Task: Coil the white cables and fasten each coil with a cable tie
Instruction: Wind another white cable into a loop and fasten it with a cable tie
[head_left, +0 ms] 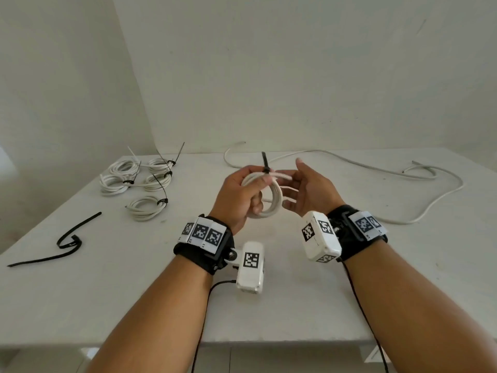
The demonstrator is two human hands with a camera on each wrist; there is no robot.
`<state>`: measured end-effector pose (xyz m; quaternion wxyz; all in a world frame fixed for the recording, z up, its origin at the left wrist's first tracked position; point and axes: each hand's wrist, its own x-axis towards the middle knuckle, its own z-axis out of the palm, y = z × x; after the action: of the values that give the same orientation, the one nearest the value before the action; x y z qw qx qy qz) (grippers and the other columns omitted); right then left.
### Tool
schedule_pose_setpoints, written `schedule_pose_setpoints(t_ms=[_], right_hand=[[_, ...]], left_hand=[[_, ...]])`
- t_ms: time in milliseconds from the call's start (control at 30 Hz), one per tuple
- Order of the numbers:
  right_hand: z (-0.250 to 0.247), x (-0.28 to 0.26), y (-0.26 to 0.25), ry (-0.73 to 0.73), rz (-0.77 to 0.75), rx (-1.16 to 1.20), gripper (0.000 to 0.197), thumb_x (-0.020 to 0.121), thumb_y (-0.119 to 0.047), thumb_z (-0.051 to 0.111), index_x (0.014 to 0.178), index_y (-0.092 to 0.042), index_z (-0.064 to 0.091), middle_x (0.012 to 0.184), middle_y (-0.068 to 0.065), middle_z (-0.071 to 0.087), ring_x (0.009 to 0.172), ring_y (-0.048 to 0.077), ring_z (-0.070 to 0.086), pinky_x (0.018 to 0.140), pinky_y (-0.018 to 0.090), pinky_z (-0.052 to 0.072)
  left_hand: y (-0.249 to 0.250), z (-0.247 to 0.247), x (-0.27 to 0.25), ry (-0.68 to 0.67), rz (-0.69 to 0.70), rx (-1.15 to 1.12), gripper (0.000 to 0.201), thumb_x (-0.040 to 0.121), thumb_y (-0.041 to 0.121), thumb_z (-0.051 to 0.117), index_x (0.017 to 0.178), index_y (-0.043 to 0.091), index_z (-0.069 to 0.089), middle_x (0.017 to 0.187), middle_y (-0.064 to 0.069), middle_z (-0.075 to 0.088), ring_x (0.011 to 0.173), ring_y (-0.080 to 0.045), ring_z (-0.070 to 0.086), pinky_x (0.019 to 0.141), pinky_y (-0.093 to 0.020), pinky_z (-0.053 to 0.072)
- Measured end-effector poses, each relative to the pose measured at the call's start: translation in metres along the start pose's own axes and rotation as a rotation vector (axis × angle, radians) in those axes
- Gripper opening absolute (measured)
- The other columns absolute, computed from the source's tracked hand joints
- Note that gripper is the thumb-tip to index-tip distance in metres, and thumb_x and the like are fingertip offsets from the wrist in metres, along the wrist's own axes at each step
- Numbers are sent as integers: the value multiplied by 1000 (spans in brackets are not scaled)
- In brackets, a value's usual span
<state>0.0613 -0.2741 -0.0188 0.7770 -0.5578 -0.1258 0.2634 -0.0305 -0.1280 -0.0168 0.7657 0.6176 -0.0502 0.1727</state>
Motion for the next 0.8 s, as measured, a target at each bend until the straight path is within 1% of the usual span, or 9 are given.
schedule_pose_setpoints(t_ms=[100, 200, 300, 367, 500, 600, 700, 733, 800], right_hand=[[1, -1, 7, -99, 38, -167, 37, 99, -41, 52, 103, -11, 73, 98, 4, 72, 92, 20, 68, 74, 35, 51], [24, -7, 19, -124, -11, -468, 28, 97, -34, 57, 107, -14, 74, 108, 2, 74, 109, 22, 66, 89, 39, 52], [64, -7, 21, -161, -69, -838, 28, 94, -39, 63, 112, -20, 73, 120, -2, 69, 115, 26, 60, 92, 34, 47], [96, -5, 19, -273, -53, -1116, 45, 93, -44, 63, 130, -18, 63, 135, 0, 59, 122, 23, 55, 98, 29, 41], [139, 10, 26, -307, 107, -1497, 81, 89, -58, 62, 153, -17, 33, 156, 5, 38, 144, 23, 35, 113, 33, 28], [145, 16, 35, -292, 232, -1557, 82, 87, -60, 63, 150, -14, 37, 155, 7, 39, 141, 26, 40, 108, 34, 34], [143, 22, 50, -234, 246, -1548, 95, 78, -64, 69, 152, -19, 32, 155, 8, 34, 138, 29, 41, 97, 35, 40], [142, 25, 56, -209, 245, -1591, 105, 73, -69, 70, 154, -21, 25, 159, 9, 26, 142, 31, 34, 101, 38, 39], [142, 28, 64, -180, 260, -1644, 115, 72, -72, 68, 158, -25, 8, 165, 9, 1, 151, 33, 9, 115, 46, 25]], left_hand=[[28, -21, -1, 39, 48, -206, 24, 92, 22, 46, 94, 7, 65, 47, 6, 31, 39, -10, 26, 46, -25, 35], [58, -53, -13, 75, 146, -202, 33, 92, 12, 31, 104, 5, 61, 56, 2, 48, 45, -9, 33, 52, -26, 34], [80, -93, -24, 246, 168, 47, 40, 89, -6, 28, 107, 6, 62, 73, -2, 62, 55, -10, 43, 52, -21, 34], [89, -124, -31, 327, 102, 342, 40, 90, -5, 33, 114, 11, 60, 79, -2, 62, 65, -12, 50, 62, -23, 39], [96, -187, -42, 236, -79, 865, 39, 97, 4, 40, 123, 29, 54, 94, 4, 67, 90, -14, 56, 77, -25, 41], [102, -223, -45, 165, -139, 1093, 42, 98, 2, 43, 126, 31, 54, 99, 9, 71, 88, -17, 58, 71, -25, 40], [110, -251, -44, 253, -210, 1225, 41, 96, 2, 52, 132, 21, 50, 105, 3, 73, 81, -15, 62, 68, -22, 41], [111, -260, -42, 283, -249, 1250, 39, 94, 4, 56, 130, 18, 49, 106, 1, 72, 83, -14, 61, 70, -22, 40], [112, -276, -35, 321, -341, 1337, 34, 87, 16, 67, 116, 17, 50, 104, 2, 70, 89, -17, 61, 72, -24, 42]])
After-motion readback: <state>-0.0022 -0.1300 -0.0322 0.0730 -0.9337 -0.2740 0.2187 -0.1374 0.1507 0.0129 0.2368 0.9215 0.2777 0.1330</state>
